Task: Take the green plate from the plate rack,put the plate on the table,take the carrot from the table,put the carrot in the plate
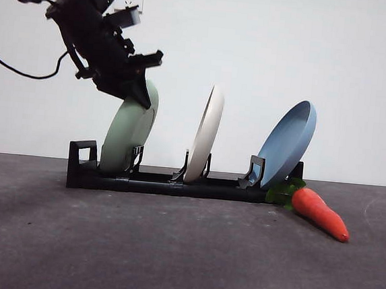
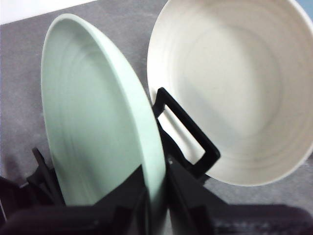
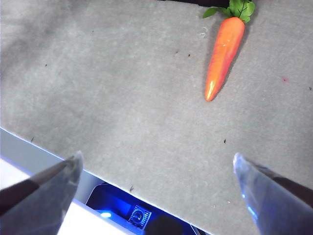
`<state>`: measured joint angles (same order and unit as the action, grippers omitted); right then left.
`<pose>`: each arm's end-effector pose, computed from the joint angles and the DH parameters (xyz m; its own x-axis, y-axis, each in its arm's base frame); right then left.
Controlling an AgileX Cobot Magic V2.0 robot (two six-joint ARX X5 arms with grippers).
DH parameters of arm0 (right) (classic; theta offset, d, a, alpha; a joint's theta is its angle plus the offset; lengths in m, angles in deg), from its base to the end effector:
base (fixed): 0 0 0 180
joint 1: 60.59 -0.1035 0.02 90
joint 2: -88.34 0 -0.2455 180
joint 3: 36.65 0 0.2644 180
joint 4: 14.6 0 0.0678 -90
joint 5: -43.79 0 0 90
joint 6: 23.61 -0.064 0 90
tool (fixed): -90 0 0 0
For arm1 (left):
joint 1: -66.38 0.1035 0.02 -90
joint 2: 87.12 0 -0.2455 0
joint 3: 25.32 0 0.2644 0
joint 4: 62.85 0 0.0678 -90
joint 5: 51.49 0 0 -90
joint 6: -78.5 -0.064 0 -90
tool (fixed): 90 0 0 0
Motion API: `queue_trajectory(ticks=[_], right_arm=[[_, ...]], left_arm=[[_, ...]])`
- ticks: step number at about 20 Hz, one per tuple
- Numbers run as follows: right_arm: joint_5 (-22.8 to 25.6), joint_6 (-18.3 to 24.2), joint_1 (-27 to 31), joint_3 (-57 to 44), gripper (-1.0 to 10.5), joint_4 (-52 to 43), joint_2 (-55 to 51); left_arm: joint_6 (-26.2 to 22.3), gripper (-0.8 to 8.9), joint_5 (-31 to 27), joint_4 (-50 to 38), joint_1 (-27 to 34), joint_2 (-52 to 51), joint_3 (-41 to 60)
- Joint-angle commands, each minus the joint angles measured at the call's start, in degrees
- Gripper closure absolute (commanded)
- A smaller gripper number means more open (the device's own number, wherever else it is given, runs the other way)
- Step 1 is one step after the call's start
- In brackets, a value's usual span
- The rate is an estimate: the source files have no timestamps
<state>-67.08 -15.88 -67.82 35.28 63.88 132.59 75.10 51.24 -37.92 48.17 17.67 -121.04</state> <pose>0.1548 0.0426 0.2987 0.5410 0.4277 -0.7241 -0.4413 0.8773 0.1886 0.4247 -0.1546 0.2264 0.6993 -0.4620 -0.5454 0.5090 0.8576 -0.0738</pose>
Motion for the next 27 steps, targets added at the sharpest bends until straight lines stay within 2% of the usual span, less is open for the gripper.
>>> queue_trajectory(ticks=[1, 5, 8, 12, 14, 15, 16, 18, 21, 24, 27], right_arm=[[0.00, -0.31, -0.11, 0.09, 3.5, -0.31, 0.04], [-0.02, -0.33, -0.11, 0.09, 3.5, -0.31, 0.07], [-0.07, -0.37, -0.13, 0.09, 3.5, -0.31, 0.07], [-0.07, -0.37, -0.11, 0.09, 3.5, -0.37, 0.07], [-0.07, -0.42, -0.11, 0.09, 3.5, -0.37, 0.07], [-0.07, -0.44, -0.11, 0.09, 3.5, -0.37, 0.07], [-0.09, -0.44, -0.11, 0.09, 3.5, -0.37, 0.07], [-0.22, -0.48, -0.13, 0.09, 3.5, -0.39, 0.07], [-0.22, -0.81, -0.13, 0.09, 3.5, -0.39, 0.07], [-0.26, -0.81, -0.13, 0.09, 3.5, -0.39, 0.04], [-0.26, -1.42, -0.13, 0.09, 3.5, -0.37, 0.07]], left_arm=[[-0.63, 8.22, 1.25, 0.04, -0.33, -4.07, 0.04], [-0.63, 8.22, 1.20, 3.54, -0.42, -10.99, 0.04], [-0.76, 8.22, 1.20, 9.99, -1.44, -17.84, 0.04], [-5.57, 8.21, -0.81, 21.66, -6.86, -29.03, 0.04], [-9.18, 8.20, -6.91, 27.96, -12.26, -33.05, 0.04], [-11.10, 8.20, -12.02, 31.47, -15.61, -33.99, 0.04], [-12.37, 8.20, -17.84, 35.34, -19.30, -34.16, 0.07], [-13.38, 8.20, -24.11, 39.85, -24.50, -33.44, 0.57], [-13.31, 8.19, -30.01, 37.94, -30.82, -33.27, 6.27], [-13.16, 8.19, -37.44, 31.95, -36.06, -32.33, 16.59], [-14.97, 8.19, -38.10, 21.79, -38.97, -30.34, 26.25]])
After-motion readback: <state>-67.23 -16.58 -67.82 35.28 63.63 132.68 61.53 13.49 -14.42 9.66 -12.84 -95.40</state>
